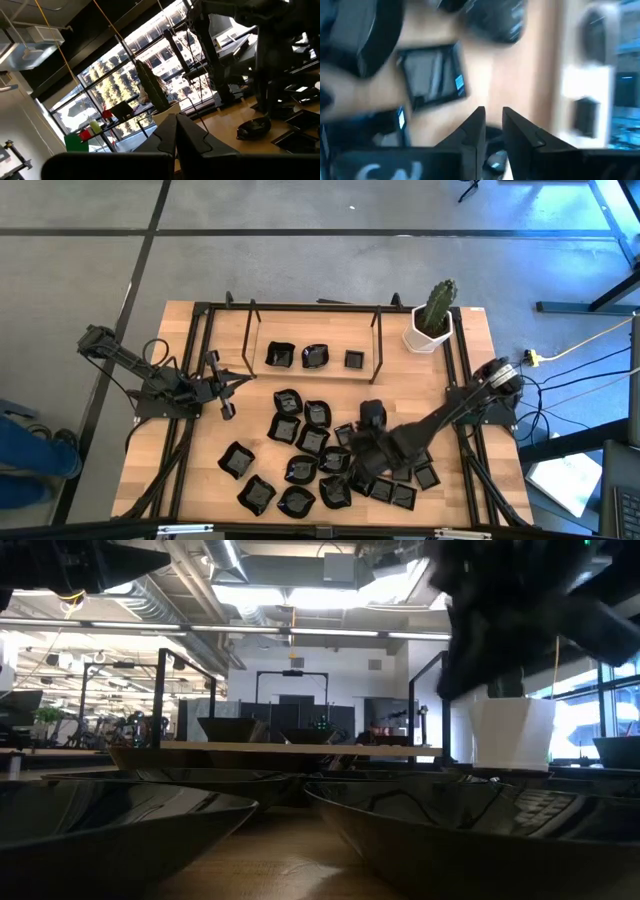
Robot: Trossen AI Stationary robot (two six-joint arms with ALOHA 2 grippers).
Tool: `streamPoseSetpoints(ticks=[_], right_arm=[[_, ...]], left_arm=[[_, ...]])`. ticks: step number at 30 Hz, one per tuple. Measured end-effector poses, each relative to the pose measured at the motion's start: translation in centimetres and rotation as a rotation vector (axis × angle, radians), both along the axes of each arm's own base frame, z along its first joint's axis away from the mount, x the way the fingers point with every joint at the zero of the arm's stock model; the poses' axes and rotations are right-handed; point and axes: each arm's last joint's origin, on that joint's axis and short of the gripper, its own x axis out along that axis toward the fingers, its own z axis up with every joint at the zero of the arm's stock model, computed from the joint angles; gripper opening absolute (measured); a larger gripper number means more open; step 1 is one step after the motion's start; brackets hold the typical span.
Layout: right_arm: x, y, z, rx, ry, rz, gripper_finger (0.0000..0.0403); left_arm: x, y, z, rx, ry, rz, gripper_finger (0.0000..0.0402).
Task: Pick & Place Mini shaped plates
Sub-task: Stack the leaf-shaped plate on the top of the leaf-shaped plate on the shelf
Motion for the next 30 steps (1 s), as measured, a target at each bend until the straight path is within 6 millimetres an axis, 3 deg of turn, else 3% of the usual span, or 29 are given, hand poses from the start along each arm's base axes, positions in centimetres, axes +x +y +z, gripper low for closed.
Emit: streamPoseSetpoints(ticks=[4, 7, 19, 23, 30], right_arm=[[1.2, -0.2, 1.9, 0.109, -0.161, -0.155, 0.0057], [2.1, -0.9, 2.7, 0.260, -0.141, -0.194, 0.0054], [2.2, -2.3, 1.9, 0.292, -0.113, -0.281, 0.0053], [0.9, -1.9, 1.6, 0.325, -0.085, -0.394, 0.0053], [-3.8, 1.6, 1.6, 0.265, -0.169, -0.563, 0.0020]], left_arm=[[0.0, 0.0, 0.0, 0.008, 0.002, 0.002, 0.0007], [0.0, 0.0, 0.0, 0.021, 0.004, 0.005, 0.0007], [-0.1, 0.1, 0.5, 0.009, -0.041, 0.006, 0.0007], [-0.1, 0.1, 0.5, 0.009, -0.044, 0.006, 0.0006], [-0.3, 0.1, 1.0, 0.109, -0.069, 0.012, 0.0003]])
